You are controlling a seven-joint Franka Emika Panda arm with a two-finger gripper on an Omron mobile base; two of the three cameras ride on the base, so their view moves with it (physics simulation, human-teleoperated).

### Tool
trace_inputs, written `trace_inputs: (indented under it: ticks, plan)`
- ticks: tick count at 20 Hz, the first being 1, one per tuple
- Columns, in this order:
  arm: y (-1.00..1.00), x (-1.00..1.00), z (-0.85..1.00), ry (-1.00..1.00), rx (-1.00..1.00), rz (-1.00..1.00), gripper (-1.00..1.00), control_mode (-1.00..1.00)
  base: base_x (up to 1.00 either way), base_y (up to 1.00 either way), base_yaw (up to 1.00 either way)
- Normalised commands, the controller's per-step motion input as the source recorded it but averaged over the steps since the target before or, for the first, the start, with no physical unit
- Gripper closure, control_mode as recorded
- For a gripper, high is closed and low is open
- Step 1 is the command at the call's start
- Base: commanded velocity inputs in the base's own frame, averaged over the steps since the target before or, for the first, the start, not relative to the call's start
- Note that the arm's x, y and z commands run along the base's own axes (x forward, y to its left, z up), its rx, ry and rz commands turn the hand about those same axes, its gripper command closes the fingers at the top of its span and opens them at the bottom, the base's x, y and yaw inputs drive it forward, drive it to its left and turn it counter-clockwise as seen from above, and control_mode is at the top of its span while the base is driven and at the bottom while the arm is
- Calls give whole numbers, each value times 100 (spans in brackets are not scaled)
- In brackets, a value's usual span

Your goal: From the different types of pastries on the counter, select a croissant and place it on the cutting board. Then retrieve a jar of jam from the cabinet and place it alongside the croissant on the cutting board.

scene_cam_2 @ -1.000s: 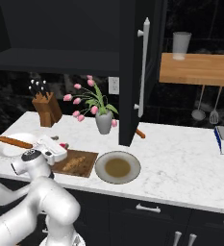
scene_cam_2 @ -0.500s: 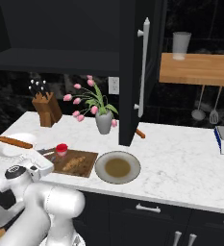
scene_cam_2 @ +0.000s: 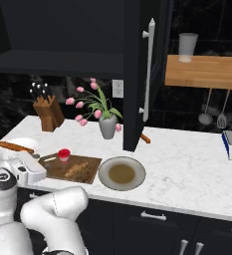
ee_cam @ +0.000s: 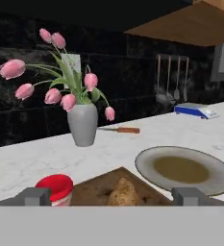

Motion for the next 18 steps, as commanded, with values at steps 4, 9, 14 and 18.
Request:
trace_inputs:
  ticks: [4, 9, 14, 18]
  plan:
    - [-94, -88, 100, -7, 32, 0, -100, -100, 0, 0, 0]
    - [-76, -94, 100, -19, 32, 0, -100, -100, 0, 0, 0]
    - [-70, -100, 100, -15, 34, 0, -100, -100, 0, 0, 0]
    - [-68, -100, 97, -6, 33, 5, -100, -100, 0, 0, 0]
